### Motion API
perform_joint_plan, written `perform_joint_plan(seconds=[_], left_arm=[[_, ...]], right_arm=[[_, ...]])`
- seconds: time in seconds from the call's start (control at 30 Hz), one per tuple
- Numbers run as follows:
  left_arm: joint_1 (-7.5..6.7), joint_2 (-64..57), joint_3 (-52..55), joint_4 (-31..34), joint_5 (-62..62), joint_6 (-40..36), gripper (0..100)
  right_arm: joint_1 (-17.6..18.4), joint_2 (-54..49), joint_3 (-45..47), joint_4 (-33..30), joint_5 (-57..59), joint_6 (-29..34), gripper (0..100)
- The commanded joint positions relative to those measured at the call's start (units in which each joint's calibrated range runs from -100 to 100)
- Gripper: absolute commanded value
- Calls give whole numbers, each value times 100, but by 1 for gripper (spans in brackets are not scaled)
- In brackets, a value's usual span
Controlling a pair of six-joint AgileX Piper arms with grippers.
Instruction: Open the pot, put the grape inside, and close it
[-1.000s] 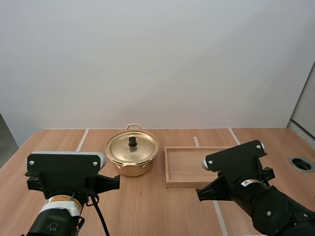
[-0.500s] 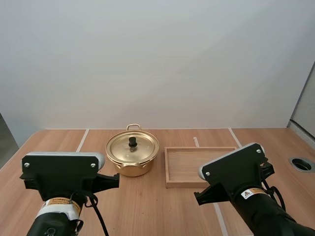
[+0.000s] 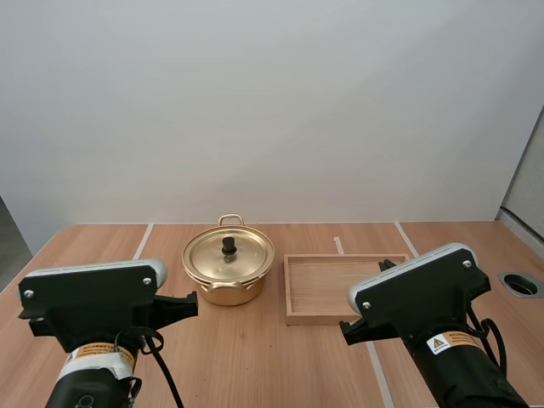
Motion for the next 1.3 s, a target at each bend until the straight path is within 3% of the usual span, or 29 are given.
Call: perform_joint_plan(seconds=[0.0,0.13,0.23,0.37,0.53,0.63,1.27], left_arm=[[11,-40,0,-107,-133,-69,0],[11,-40,0,-301,-133,-11,0],[11,-40,0,-961,-29,692,0],[11,-40,0,-1943,247,1957,0],[11,-40,0,-2527,618,2332,0],[11,-40,0,-2527,1132,2352,0],[11,-40,0,-2292,997,2352,0]], right_arm=[[8,-125,0,-699,174,852,0],[8,-125,0,-2036,253,2809,0],[8,-125,0,-2428,375,3562,0],[8,-139,0,-2428,933,3573,0],[8,-139,0,-2414,1387,3573,0],[8,-139,0,-2371,1842,3573,0],[8,-139,0,-2290,1872,3764,0]])
